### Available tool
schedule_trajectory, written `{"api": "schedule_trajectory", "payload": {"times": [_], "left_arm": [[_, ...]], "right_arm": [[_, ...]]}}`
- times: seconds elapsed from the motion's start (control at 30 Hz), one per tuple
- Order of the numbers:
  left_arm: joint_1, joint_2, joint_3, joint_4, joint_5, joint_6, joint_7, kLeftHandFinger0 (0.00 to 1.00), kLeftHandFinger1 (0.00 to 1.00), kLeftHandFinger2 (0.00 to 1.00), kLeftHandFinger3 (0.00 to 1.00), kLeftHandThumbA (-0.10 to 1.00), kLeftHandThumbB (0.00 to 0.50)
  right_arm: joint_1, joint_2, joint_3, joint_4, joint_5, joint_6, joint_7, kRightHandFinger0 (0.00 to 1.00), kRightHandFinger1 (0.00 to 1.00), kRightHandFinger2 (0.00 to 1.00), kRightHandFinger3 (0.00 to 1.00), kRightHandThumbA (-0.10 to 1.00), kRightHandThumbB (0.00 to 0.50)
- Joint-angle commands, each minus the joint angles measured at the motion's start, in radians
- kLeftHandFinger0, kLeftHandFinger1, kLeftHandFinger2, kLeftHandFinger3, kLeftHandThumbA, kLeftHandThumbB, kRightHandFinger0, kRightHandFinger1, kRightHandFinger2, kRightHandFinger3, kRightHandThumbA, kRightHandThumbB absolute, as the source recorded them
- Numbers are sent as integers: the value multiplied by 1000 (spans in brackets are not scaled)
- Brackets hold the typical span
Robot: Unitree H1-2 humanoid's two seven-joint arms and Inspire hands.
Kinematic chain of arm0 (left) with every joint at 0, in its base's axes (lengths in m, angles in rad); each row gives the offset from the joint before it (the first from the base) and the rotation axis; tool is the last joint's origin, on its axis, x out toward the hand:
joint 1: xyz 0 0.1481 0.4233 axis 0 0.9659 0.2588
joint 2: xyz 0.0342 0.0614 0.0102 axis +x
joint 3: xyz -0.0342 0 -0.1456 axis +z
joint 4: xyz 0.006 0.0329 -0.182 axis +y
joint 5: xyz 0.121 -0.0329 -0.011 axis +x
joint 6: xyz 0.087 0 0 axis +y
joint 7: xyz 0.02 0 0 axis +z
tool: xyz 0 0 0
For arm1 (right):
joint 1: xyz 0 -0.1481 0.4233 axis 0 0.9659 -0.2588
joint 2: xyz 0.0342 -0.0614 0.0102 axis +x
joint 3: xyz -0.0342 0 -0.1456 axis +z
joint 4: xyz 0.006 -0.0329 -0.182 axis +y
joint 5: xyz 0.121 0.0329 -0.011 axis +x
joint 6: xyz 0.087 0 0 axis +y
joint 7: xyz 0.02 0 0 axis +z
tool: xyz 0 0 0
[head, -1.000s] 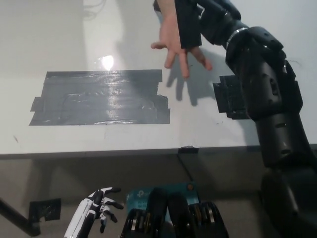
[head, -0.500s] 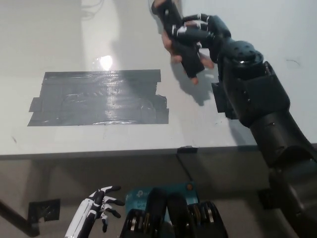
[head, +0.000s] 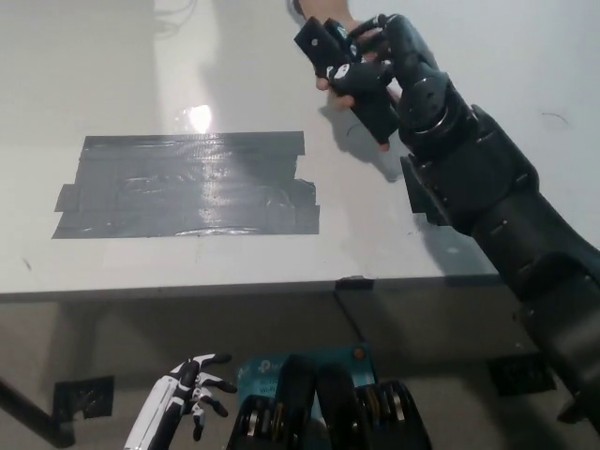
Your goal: A stapler is kept on the black spot marked on the desk infront of the robot. The robot picks up the stapler using its right hand and passes it to a person
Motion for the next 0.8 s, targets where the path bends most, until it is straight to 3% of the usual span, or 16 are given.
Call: {"api": "schedule_trajectory", "payload": {"times": [0.0, 0.4, 0.5, 0.6, 0.63, 0.67, 0.73, 0.77], "left_arm": [[-5, 16, -4, -43, -16, 4, -25, 143, 361, 497, 722, 1000, 453], [-5, 19, 0, -20, -32, -16, -32, 146, 368, 501, 719, 1000, 451], [-4, 17, -1, -12, -33, -28, -35, 139, 370, 502, 725, 1000, 444], [-12, 16, -3, -4, -28, -27, -34, 146, 371, 503, 720, 1000, 459], [-19, 14, -3, -6, -28, -18, -35, 146, 375, 506, 720, 1000, 460], [-26, 15, -2, -10, -25, -9, -34, 146, 392, 522, 732, 1000, 468], [-32, 15, -1, -12, -23, -3, -32, 145, 395, 526, 735, 1000, 468], [-38, 15, 2, -12, -25, -3, -31, 192, 451, 575, 777, 1000, 477]], "right_arm": [[-143, -71, 117, -73, -208, -94, 111, 1000, 1000, 1000, 1000, 1000, 500], [-83, -230, 24, -531, -233, -24, 173, 1000, 1000, 1000, 1000, 1000, 500], [-62, -285, 1, -687, -252, 1, 206, 1000, 1000, 1000, 1000, 1000, 488], [-23, -348, -54, -891, -229, 50, 253, 1000, 1000, 1000, 1000, 1000, 429], [-6, -368, -76, -963, -218, 56, 264, 1000, 1000, 1000, 1000, 1000, 430], [27, -394, -102, -1069, -207, 72, 277, 1000, 1000, 1000, 1000, 1000, 467], [50, -412, -121, -1143, -201, 85, 288, 1000, 1000, 1000, 1000, 1000, 470], [99, -433, -150, -1256, -182, 108, 299, 1000, 1000, 1000, 1000, 1000, 462]]}}
